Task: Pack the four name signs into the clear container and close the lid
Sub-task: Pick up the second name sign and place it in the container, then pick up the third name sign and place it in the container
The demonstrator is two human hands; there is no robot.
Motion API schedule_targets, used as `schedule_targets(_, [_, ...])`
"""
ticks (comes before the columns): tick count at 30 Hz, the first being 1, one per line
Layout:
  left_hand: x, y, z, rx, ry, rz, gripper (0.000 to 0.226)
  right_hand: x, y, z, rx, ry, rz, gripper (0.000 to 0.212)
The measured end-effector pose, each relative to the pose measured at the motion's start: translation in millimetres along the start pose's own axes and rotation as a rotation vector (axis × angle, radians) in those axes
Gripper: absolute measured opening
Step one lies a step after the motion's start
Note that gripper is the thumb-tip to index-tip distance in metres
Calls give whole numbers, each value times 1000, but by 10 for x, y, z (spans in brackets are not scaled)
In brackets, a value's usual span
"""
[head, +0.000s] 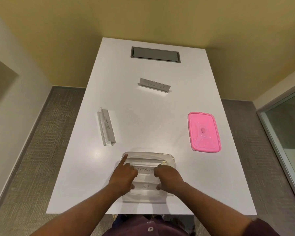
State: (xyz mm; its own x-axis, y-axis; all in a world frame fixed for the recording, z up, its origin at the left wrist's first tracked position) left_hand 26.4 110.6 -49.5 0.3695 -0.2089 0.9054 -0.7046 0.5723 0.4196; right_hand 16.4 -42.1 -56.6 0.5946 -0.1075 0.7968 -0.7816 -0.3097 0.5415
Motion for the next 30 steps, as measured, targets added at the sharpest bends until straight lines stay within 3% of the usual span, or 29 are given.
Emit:
schedule_targets(2, [83,19,-30,-56,111,60,41,180,21,4,21,-95,79,46])
schedule_targets(6, [348,20,-216,-79,373,245,22,656,49,-51,113,-172,292,27])
schedule_targets(10, [633,-9,-579,26,532,413,11,1014,-96,-68,85,-308,403,9])
schedule_targets(15, [761,-90,-1183,218,577,459,9,1283,-469,-174,47,-424,452,2])
schedule_targets(22, [630,-192,-2201,612,796,496,15,1372,-1127,-380,-86,-681,352,10])
schedule_targets(26, [349,-316,-2584,796,927,296,45,1245,-1443,-561,-165,-780,231,18])
schedule_targets(30, [173,-468,-2745,843,977,171,63,1008,-1692,-735,-256,-893,97,26])
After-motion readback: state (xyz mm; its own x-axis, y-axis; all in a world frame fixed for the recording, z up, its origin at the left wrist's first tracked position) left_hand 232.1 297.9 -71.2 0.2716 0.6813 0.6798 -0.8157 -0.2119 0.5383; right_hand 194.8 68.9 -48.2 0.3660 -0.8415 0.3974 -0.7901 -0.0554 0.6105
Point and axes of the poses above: each hand's wrist, its own y-axis away from the middle knuckle, its own x-axis out of the back of the hand, z = x × y, the point moved 8 cm from there along -y, towards the middle knuckle, and after that the axes turned 3 degrees about -y, right-handed, at the moved point
